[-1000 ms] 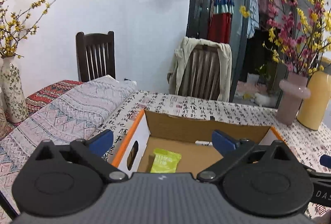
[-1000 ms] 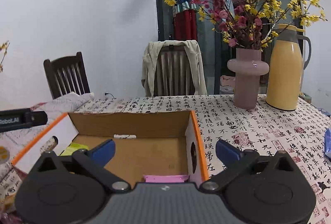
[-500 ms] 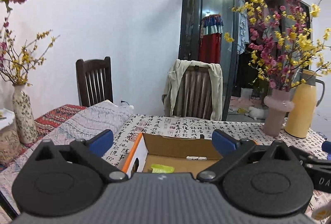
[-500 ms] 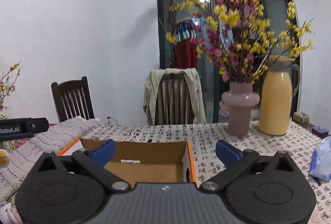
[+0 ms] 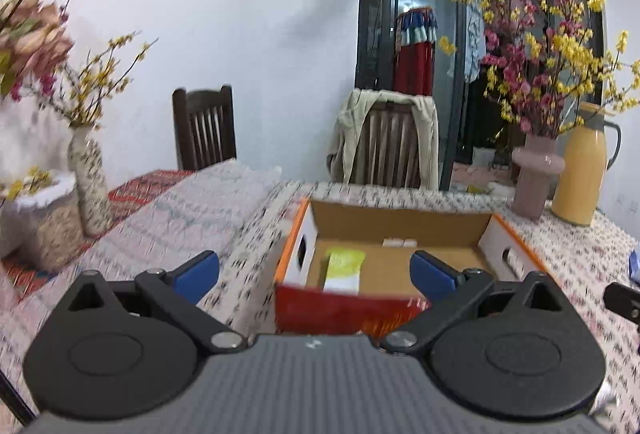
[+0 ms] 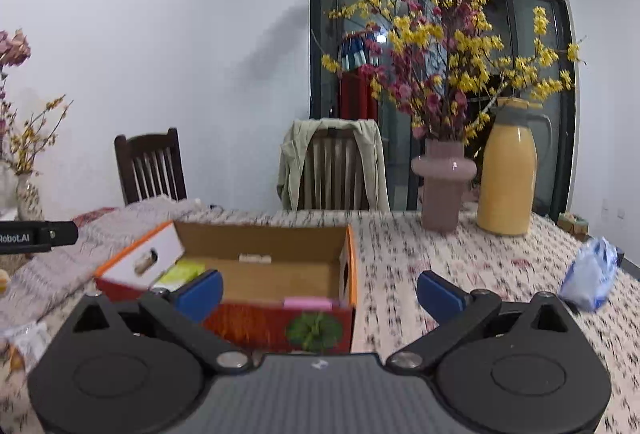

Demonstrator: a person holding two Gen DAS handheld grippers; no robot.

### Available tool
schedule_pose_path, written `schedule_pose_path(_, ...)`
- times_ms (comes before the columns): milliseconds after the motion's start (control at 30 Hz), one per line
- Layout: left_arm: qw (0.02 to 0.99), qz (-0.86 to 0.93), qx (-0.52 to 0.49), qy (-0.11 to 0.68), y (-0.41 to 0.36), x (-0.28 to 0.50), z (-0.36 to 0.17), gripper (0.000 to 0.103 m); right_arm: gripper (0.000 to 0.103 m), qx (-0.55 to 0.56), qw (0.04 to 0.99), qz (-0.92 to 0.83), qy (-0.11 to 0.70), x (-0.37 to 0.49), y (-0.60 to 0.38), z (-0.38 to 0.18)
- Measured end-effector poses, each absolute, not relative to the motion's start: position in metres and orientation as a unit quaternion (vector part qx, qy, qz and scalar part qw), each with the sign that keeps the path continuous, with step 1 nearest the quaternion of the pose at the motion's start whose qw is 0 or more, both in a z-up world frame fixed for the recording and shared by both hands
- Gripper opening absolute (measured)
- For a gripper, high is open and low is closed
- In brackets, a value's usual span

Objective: Organize snacks
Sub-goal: 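Move both tools back from the box toward the snack pile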

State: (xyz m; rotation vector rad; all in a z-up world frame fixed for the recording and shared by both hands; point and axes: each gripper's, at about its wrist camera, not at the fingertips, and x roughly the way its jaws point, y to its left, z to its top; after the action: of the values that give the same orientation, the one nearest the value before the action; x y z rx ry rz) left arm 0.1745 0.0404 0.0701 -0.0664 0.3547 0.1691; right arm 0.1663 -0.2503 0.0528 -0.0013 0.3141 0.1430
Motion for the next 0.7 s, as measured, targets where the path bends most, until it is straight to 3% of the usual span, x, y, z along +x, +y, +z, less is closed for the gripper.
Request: schedule_pose_path(700, 0.972, 0.100, -0.035, 0.208, 0.065, 0.137, -0.017, 0.103, 0.103, 0.027, 0.968, 0.051, 0.245, 0.109, -0.293, -0.029)
